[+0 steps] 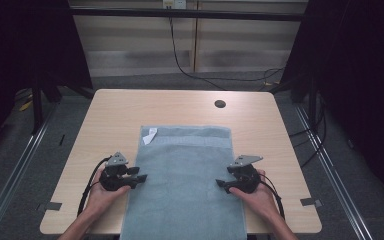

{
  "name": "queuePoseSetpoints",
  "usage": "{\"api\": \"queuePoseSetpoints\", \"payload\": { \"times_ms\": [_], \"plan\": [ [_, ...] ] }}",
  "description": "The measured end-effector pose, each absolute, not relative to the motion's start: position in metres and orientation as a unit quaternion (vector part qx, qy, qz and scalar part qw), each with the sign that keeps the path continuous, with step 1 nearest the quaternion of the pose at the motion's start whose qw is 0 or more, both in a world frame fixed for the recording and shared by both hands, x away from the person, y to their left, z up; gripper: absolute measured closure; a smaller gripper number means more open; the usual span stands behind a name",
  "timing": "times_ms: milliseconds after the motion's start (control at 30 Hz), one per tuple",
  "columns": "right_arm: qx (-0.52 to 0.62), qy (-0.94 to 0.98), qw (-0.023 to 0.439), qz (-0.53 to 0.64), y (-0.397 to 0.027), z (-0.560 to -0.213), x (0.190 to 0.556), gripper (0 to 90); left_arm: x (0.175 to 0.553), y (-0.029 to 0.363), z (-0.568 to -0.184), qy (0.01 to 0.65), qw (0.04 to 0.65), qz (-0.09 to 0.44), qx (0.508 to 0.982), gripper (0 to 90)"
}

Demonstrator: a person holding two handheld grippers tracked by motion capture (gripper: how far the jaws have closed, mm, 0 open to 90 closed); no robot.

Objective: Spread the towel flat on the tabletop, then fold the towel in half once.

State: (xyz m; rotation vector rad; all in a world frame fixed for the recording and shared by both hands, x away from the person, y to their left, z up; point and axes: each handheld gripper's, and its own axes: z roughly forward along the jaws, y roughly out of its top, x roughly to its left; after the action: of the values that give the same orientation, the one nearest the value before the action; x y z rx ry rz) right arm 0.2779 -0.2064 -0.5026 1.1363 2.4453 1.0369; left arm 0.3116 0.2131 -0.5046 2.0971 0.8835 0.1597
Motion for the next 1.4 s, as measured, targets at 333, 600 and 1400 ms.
{"api": "queuePoseSetpoints", "payload": {
  "times_ms": [333,600,1400],
  "plan": [
    [0.383,0.836,0.105,0.379,-0.211,-0.503,0.252,33.4,0.288,0.212,-0.503,0.339,0.412,0.052,0.844,49.7],
    [0.383,0.841,0.083,0.374,-0.206,-0.499,0.231,33.4,0.271,0.215,-0.499,0.335,0.408,0.026,0.849,49.3],
    [0.441,0.792,0.125,0.404,-0.235,-0.479,0.345,30.8,0.347,0.182,-0.496,0.35,0.399,0.047,0.846,44.2]
  ]
}}
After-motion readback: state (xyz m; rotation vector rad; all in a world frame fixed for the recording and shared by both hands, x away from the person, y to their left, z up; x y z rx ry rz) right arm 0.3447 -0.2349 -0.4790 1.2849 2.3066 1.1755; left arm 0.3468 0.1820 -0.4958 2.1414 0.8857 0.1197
